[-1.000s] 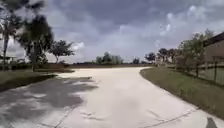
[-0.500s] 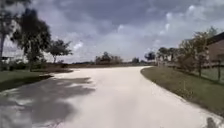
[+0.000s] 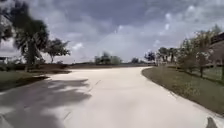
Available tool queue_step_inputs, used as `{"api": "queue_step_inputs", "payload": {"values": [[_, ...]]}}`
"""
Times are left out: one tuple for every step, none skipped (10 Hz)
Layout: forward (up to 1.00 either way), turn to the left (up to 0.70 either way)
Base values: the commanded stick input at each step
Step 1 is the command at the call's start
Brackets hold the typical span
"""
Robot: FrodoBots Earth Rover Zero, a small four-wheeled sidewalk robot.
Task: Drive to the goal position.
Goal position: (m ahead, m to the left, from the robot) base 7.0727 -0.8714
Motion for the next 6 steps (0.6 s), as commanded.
{"api": "queue_step_inputs", "payload": {"values": [[0.70, 0.00], [0.70, 0.00], [0.70, 0.00], [0.70, 0.00], [0.70, 0.00], [0.70, 0.00]]}}
